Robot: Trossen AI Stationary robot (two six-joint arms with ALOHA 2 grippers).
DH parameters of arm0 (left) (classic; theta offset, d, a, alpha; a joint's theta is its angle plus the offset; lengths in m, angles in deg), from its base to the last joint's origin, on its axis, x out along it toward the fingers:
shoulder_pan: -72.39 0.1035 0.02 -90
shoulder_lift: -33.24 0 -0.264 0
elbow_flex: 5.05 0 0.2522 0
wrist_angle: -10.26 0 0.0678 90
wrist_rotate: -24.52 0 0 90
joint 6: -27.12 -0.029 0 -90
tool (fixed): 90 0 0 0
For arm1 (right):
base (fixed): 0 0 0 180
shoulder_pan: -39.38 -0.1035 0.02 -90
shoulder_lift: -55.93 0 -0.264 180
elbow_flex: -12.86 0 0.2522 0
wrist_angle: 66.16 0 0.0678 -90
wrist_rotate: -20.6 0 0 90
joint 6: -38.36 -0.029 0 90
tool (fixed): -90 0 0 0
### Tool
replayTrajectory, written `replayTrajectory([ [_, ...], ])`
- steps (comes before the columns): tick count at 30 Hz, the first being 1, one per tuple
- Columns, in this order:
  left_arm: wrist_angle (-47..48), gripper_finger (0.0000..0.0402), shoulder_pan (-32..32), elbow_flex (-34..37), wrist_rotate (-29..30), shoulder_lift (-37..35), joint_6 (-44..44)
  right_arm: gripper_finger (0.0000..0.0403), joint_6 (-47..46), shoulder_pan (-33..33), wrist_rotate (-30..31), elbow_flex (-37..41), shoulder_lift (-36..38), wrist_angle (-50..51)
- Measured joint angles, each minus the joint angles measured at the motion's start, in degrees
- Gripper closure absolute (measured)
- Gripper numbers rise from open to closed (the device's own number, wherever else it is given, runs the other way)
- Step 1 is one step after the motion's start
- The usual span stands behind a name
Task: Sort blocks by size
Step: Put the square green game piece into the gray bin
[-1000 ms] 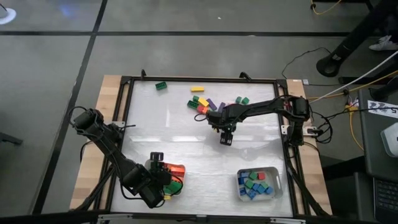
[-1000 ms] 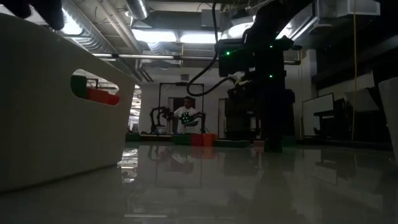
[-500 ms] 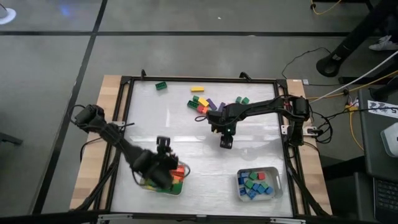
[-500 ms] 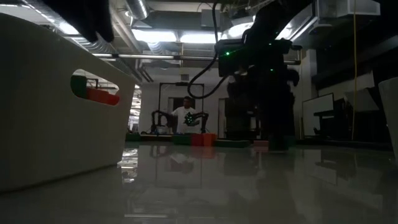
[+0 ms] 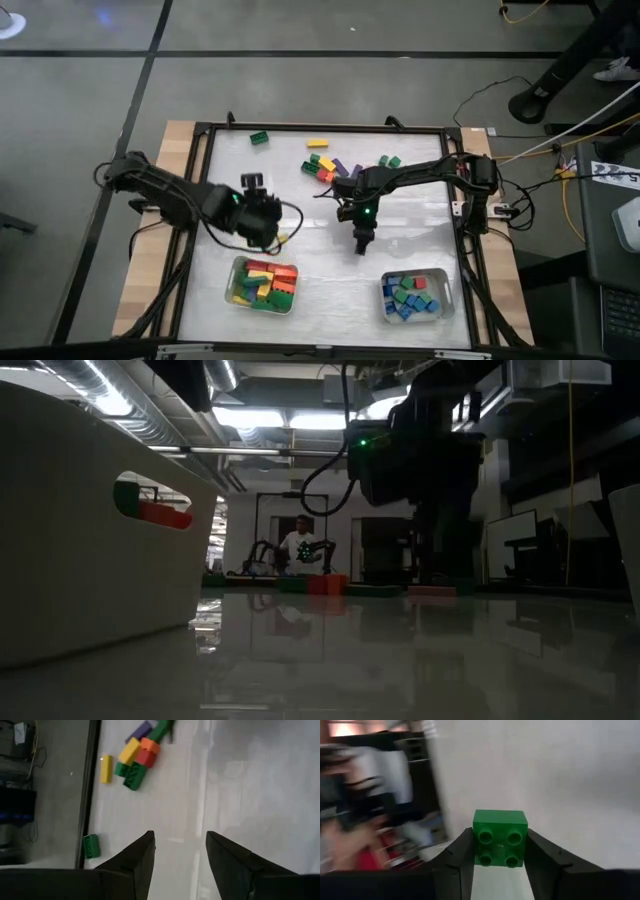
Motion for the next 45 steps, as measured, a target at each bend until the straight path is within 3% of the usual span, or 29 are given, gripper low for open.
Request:
replayTrajectory([
  [6, 0.3, 0.0238, 7.1, 0.0, -0.1, -2.3, -4.0, 0.0263, -1.4, -1.1, -13.9, -2.3, 0.0, 1.0],
  [14, -0.7, 0.0237, 15.0, 0.0, -1.8, -2.4, -8.6, 0.0263, -2.6, -6.7, -13.4, -9.4, 0.0, 11.1],
  [17, -2.1, 0.0237, 17.1, 0.0, -3.0, -2.4, -11.0, 0.0263, -1.1, -10.3, -7.7, -11.6, 0.6, 18.9],
  [23, -5.1, 0.0237, 21.5, 0.0, -6.5, -2.3, -17.5, 0.0263, -2.5, -20.5, 9.5, -12.3, 1.9, 30.7],
  [29, -9.9, 0.0238, 27.4, 0.0, -11.7, -2.3, -22.4, 0.0262, -9.2, -31.8, 21.9, -12.3, 1.9, 31.6],
  [34, -11.4, 0.0238, 32.1, 0.0, -12.4, -2.3, -24.4, 0.0244, -16.2, -38.8, 32.4, -12.3, 1.9, 32.0],
  [40, -12.1, 0.0237, 37.5, 0.0, -12.4, -2.3, -23.1, 0.0179, -25.8, -42.9, 34.4, -12.3, 1.9, 32.1],
  [45, -12.2, 0.0237, 42.7, 0.0, -12.4, -2.3, -22.2, 0.0139, -27.0, -44.1, 34.3, -12.3, 1.9, 32.1],
])
